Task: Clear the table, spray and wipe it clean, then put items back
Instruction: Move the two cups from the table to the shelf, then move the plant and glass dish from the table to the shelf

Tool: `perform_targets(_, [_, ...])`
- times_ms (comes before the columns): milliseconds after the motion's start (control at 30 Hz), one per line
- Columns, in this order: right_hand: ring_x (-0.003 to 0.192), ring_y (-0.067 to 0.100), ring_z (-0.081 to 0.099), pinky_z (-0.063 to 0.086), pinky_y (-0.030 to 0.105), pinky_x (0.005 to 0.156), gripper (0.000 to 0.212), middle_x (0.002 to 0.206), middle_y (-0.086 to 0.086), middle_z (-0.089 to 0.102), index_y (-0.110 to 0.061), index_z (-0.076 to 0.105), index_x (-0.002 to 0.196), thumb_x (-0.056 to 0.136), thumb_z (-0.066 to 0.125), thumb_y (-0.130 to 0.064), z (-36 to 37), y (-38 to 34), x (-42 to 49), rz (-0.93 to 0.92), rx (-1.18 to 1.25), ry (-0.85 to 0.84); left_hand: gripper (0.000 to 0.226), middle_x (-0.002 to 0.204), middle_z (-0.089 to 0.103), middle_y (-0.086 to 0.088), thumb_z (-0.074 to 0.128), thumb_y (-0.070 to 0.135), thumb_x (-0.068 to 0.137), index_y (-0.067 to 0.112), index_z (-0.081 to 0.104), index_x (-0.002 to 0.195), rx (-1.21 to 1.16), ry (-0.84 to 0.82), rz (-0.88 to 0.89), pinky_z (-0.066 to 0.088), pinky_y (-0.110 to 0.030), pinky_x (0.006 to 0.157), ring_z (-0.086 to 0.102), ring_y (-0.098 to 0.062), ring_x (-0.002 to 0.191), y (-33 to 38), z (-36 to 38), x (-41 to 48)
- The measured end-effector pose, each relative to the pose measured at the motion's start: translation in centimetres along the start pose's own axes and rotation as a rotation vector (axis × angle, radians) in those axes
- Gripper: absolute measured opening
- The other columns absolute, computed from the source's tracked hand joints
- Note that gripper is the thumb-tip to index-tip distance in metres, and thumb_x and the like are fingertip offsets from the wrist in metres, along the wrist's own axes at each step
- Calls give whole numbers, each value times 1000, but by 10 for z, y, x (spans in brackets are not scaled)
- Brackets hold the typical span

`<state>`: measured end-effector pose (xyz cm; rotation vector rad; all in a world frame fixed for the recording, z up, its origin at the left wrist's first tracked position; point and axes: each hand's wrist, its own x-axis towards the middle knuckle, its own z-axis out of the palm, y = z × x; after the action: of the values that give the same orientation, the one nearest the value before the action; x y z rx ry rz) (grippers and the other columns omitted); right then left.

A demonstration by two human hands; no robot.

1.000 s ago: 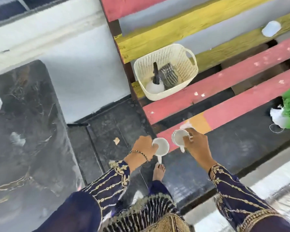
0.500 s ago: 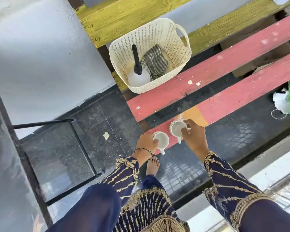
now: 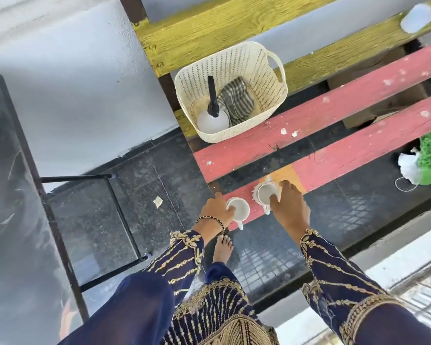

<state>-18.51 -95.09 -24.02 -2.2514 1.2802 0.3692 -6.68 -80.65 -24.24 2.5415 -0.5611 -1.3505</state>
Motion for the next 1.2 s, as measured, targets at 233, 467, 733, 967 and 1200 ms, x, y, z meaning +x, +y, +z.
perform_targets(233, [119, 31, 60, 52, 43, 89, 42, 133, 10, 61, -9, 52, 136, 99, 56, -29, -25, -68, -46, -141, 32, 28, 52, 120, 61, -19, 50, 39, 92, 7, 39, 132, -3, 87, 39, 54, -45, 88, 62, -38, 107, -10, -61, -54])
perform_targets(467, [106, 32, 65, 53, 43, 89, 30, 120, 12, 67, -6, 60, 125, 97, 58, -19, -27, -199, -95, -480, 160, -24, 40, 106, 68, -8, 46, 37, 91, 14, 46, 124, -138, 282, 56, 54, -42, 84, 65, -30, 99, -79, -142, -117])
perform_targets(733, [94, 18, 70, 57, 42, 86, 32, 121, 1, 69, -13, 61, 127, 97, 60, -26, -3, -369, -178, -837, 139, -35, 37, 110, 70, 2, 46, 36, 89, 22, 53, 123, -304, 601, -10, 48, -33, 86, 62, -22, 107, -212, -229, -200])
perform_targets(967, [97, 13, 66, 55, 40, 83, 29, 123, -7, 66, -22, 59, 127, 98, 56, -29, 47, -495, -246, -1027, 31, -75, 27, 104, 71, 4, 50, 37, 87, 26, 55, 111, -418, 814, -103, 53, -35, 86, 64, -22, 103, -350, -284, -256])
perform_targets(1200, [96, 7, 57, 45, 31, 85, 30, 114, -6, 66, -25, 58, 128, 99, 55, -30, 124, -610, -306, -1143, -38, -128, 27, 107, 69, 7, 49, 36, 88, 27, 58, 111, -422, 983, -199, 53, -34, 87, 64, -18, 104, -499, -329, -286])
